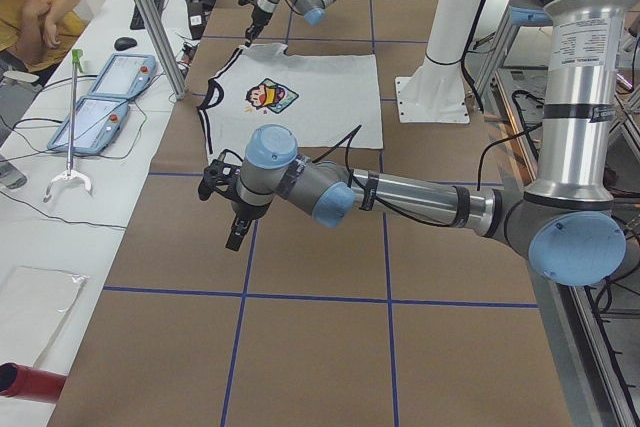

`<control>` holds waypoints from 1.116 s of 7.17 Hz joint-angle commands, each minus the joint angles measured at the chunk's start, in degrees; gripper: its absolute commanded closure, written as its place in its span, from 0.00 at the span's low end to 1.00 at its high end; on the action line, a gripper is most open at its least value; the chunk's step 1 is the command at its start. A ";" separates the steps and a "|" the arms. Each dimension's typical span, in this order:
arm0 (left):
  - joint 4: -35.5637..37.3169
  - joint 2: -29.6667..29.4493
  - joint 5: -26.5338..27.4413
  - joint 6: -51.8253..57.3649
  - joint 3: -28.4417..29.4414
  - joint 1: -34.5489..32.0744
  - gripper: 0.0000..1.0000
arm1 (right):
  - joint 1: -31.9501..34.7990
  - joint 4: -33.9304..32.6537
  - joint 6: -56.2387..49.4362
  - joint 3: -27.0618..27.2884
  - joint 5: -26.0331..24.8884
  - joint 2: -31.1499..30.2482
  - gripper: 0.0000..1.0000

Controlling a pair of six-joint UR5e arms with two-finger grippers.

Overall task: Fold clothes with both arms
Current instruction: 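Move the right arm in toward the shirt's striped shoulder near the collar, then lower the right gripper onto the shoulder seam beside the black collar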

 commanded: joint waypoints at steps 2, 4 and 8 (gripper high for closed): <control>0.09 -0.09 0.00 -0.60 -0.41 0.03 0.00 | -1.49 -0.48 2.01 -10.58 -4.48 7.31 1.00; 0.00 -0.09 -0.09 -0.51 -0.49 0.03 0.00 | -1.49 -0.48 2.80 -13.94 -6.41 8.29 1.00; -0.08 -0.18 0.08 -0.51 -0.41 0.29 0.00 | -1.40 -0.75 5.44 -15.44 -7.65 10.83 0.01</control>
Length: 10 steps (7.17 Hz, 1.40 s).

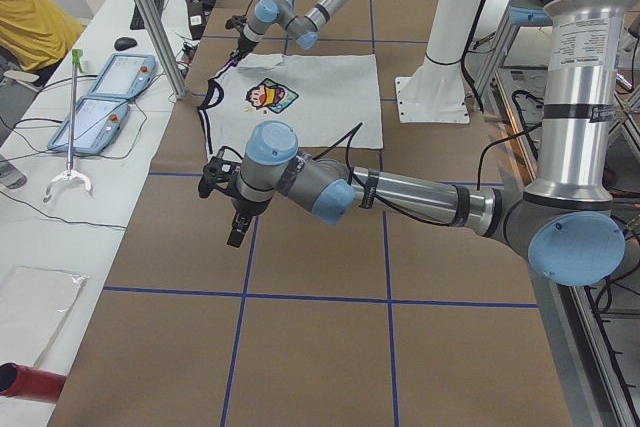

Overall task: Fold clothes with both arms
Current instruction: 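Lower the right gripper onto the shoulder seam beside the black collar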

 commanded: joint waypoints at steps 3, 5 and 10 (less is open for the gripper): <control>-2.19 -5.19 0.68 -15.73 3.32 8.28 0.00 | 0.51 -8.16 0.06 9.35 3.25 0.91 0.00; -7.72 -14.39 0.69 -26.98 13.12 14.71 0.00 | 0.95 -14.02 -0.38 25.85 7.36 -8.36 0.00; -26.46 -32.87 11.53 -46.71 40.22 26.48 0.20 | 3.15 -13.86 -2.32 45.17 13.90 -23.78 0.00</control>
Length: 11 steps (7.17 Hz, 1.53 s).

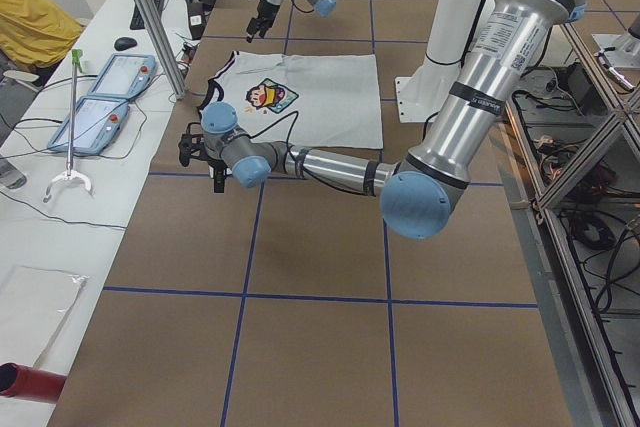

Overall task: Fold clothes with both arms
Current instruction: 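Bring the left gripper to the other shoulder near the collar while right holds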

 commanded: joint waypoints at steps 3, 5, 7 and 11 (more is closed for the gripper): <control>-8.39 -9.66 8.03 -5.92 15.24 5.70 0.40 | -0.15 0.40 -0.31 2.09 -0.52 -3.34 0.00; -8.40 -11.52 8.12 -5.66 18.52 6.05 0.47 | -0.42 0.49 -0.40 1.99 -0.97 -3.34 0.00; -8.49 -11.79 9.62 -5.57 19.31 6.85 0.49 | -0.42 0.58 -0.40 1.99 -1.05 -3.43 0.00; -8.58 -12.23 9.88 -5.48 20.10 7.28 0.78 | -0.33 0.49 -0.40 2.35 -1.05 -3.34 0.00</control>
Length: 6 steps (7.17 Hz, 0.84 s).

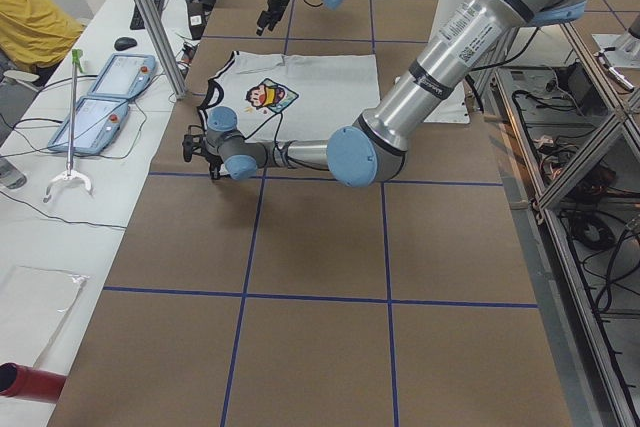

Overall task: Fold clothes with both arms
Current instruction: 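Bring the left gripper to the other shoulder near the collar while right holds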

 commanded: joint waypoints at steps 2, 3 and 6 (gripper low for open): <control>0.02 -0.10 0.70 0.01 0.10 0.23 1.00 | 0.01 -0.09 0.09 0.04 0.00 0.06 0.00; 0.11 -0.19 0.26 -0.16 -1.56 0.14 1.00 | 0.01 -0.09 0.00 0.04 0.09 0.06 0.00; 10.20 -0.27 -2.39 -5.48 -15.26 0.66 1.00 | 0.19 -0.18 0.00 0.21 0.18 0.24 0.00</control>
